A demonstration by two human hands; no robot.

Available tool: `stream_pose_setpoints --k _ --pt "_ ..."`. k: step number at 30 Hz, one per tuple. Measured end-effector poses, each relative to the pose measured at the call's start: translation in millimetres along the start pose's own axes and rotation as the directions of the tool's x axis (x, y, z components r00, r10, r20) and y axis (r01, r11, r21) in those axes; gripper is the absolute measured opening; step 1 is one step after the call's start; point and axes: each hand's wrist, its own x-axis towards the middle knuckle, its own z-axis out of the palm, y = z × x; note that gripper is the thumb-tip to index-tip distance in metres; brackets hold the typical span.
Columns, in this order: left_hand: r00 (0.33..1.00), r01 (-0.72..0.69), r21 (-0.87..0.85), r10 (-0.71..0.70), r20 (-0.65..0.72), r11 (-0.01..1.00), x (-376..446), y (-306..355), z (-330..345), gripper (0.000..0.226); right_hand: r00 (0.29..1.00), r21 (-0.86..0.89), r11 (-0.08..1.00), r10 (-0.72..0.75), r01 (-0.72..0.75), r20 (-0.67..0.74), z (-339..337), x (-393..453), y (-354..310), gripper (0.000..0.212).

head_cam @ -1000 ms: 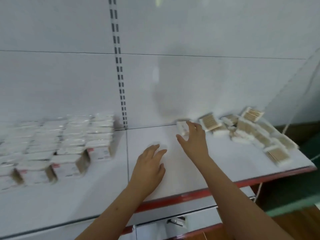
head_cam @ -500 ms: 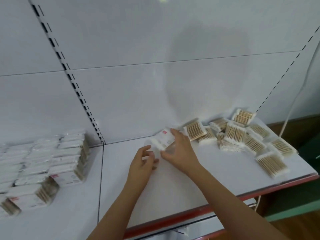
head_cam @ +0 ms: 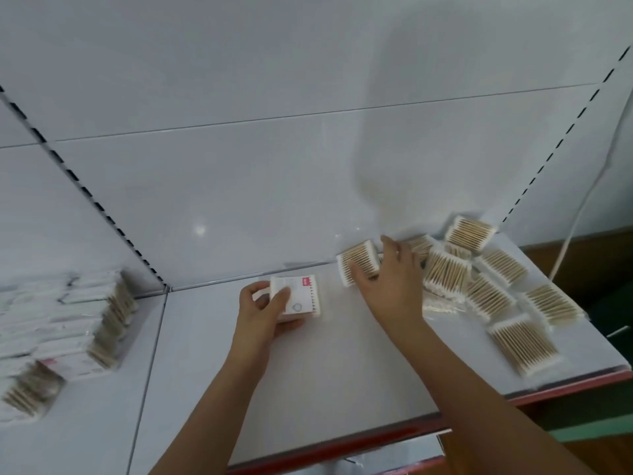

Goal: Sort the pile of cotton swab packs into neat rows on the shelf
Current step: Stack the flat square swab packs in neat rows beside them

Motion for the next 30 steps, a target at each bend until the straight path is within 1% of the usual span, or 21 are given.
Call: stream_pose_setpoints --k 1,2,4,5,7,9,10,12,13,15,17,18,19,20,21,23,24,26,28,29,30 --pt "1.000 0.001 -0.036 -0.001 0.002 0.999 -2 -1 3 0.037 0.998 -0.081 0.996 0.048 -0.045 0.038 1 5 5 0.063" --pt "1.000 0.009 -0.073 -0.009 0.005 0.997 -3 -2 6 0.040 0.996 -0.113 0.992 0.057 -0.049 0.069 2 9 9 0.060" --pt "1.000 0.019 -0.090 -0.019 0.003 0.996 -6 -3 10 0.031 0.997 -0.082 0.997 0.011 -0.004 0.076 4 12 12 0.048" --pt "1.000 0.015 -0.063 -0.016 -0.013 0.998 -8 -4 11 0.024 0.997 -0.032 0.999 -0.018 0.021 0.071 3 12 11 0.042" --pt "0.997 -0.009 -0.026 0.007 -0.078 1.000 -12 -8 10 0.018 0.991 0.133 0.991 -0.046 0.029 0.126 -2 13 8 0.033" --pt "0.990 -0.032 -0.024 0.029 -0.141 0.999 -15 -9 8 0.020 0.978 0.299 0.954 -0.045 -0.018 0.204 -10 13 4 0.029" --pt "0.986 -0.042 -0.028 0.037 -0.160 0.999 -17 -10 7 0.022 0.975 0.359 0.932 -0.031 -0.050 0.218 -16 12 3 0.029" --pt "0.982 -0.039 -0.033 0.032 -0.187 0.999 -21 -12 5 0.028 0.978 0.459 0.883 -0.007 -0.092 0.209 -30 8 -1 0.031" --pt "0.980 -0.029 -0.031 0.022 -0.198 0.999 -24 -13 5 0.030 0.982 0.492 0.867 -0.012 -0.084 0.187 -36 4 -3 0.031" --pt "0.980 -0.010 -0.031 0.003 -0.199 0.999 -28 -17 9 0.033 0.994 0.520 0.854 -0.065 0.012 0.083 -44 -6 -11 0.029" --pt "0.985 0.014 -0.068 -0.026 -0.169 0.998 -34 -19 16 0.035 0.975 0.484 0.849 -0.219 0.211 -0.040 -43 -18 -16 0.028" --pt "0.989 0.024 -0.100 -0.038 -0.144 0.995 -37 -19 18 0.035 0.944 0.433 0.843 -0.326 0.318 -0.059 -38 -25 -17 0.029" --pt "0.993 0.034 -0.133 -0.048 -0.109 0.991 -39 -18 21 0.034 0.905 0.399 0.824 -0.423 0.403 -0.040 -32 -33 -17 0.031" --pt "0.996 0.044 -0.169 -0.055 -0.064 0.985 -41 -17 22 0.033 0.870 0.392 0.800 -0.493 0.454 -0.003 -26 -40 -15 0.035" --pt "0.998 0.064 -0.215 -0.068 -0.014 0.975 -42 -16 23 0.033 0.847 0.412 0.780 -0.530 0.471 0.034 -20 -48 -13 0.038" --pt "0.991 0.131 -0.297 -0.119 0.056 0.946 -46 -11 24 0.042 0.832 0.485 0.755 -0.547 0.442 0.094 -15 -62 -9 0.044" --pt "0.989 0.146 -0.306 -0.128 0.081 0.941 -47 -10 23 0.047 0.824 0.526 0.742 -0.552 0.416 0.127 -15 -67 -9 0.046" --pt "0.991 0.108 -0.251 -0.082 0.110 0.962 -49 -12 22 0.045 0.813 0.597 0.717 -0.554 0.359 0.177 -19 -73 -13 0.045" --pt "0.994 0.031 -0.198 -0.010 0.109 0.980 -53 -18 20 0.036 0.856 0.648 0.721 -0.474 0.245 0.205 -24 -76 -19 0.042" --pt "0.994 0.001 -0.170 0.017 0.104 0.985 -56 -20 19 0.034 0.891 0.651 0.741 -0.394 0.162 0.227 -25 -75 -22 0.044" --pt "0.994 -0.038 -0.113 0.049 0.097 0.993 -57 -21 17 0.033 0.909 0.648 0.759 -0.308 0.058 0.280 -27 -72 -26 0.051"
